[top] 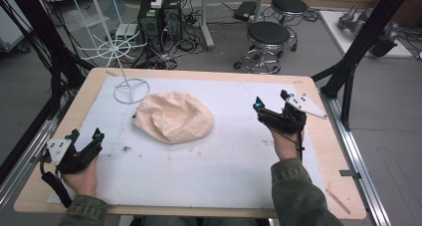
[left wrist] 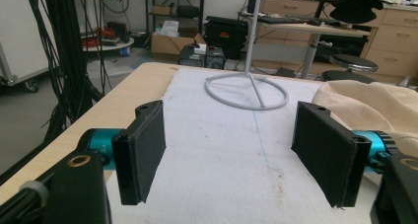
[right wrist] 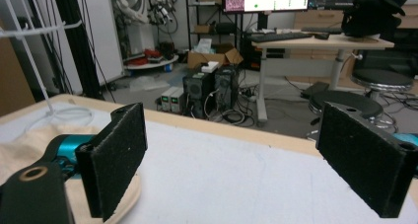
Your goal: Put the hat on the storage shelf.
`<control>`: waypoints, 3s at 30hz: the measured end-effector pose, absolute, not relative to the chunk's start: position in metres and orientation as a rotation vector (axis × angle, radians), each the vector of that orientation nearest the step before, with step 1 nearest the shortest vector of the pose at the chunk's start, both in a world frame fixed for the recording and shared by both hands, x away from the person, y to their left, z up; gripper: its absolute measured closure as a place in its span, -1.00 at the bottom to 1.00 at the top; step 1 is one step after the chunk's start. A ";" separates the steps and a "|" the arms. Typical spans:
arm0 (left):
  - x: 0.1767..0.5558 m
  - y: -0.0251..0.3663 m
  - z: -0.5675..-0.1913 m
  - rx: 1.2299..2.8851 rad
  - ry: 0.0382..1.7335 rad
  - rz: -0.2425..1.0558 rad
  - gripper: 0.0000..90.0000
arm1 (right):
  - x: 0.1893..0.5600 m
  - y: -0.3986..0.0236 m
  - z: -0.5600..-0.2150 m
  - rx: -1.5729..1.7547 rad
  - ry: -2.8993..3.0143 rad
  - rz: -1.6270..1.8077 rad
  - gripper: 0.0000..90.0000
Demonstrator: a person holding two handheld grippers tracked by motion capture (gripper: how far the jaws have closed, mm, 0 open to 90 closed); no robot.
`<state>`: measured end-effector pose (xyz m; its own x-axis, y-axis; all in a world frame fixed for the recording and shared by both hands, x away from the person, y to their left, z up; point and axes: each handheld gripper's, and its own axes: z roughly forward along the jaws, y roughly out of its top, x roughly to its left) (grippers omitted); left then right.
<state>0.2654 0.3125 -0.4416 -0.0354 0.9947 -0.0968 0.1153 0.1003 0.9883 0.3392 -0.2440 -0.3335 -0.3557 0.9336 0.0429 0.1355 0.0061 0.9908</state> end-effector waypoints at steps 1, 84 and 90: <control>0.265 0.313 -0.442 1.207 1.363 1.101 -0.36 | 0.342 -0.242 -0.332 1.125 1.579 1.424 -0.75; 0.271 0.316 -0.444 1.168 1.373 1.069 -0.36 | 0.501 -0.071 -0.402 1.090 2.316 1.162 -0.75; 0.271 0.316 -0.444 1.174 1.370 1.071 -0.36 | 0.504 -0.065 -0.415 1.088 2.365 1.125 -0.75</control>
<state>0.2709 0.3163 -0.4438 -0.0325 0.9903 -0.1349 0.1081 0.1377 0.9846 0.5039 -0.0650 -0.4149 -0.6660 0.7444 0.0468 0.5058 0.4047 0.7618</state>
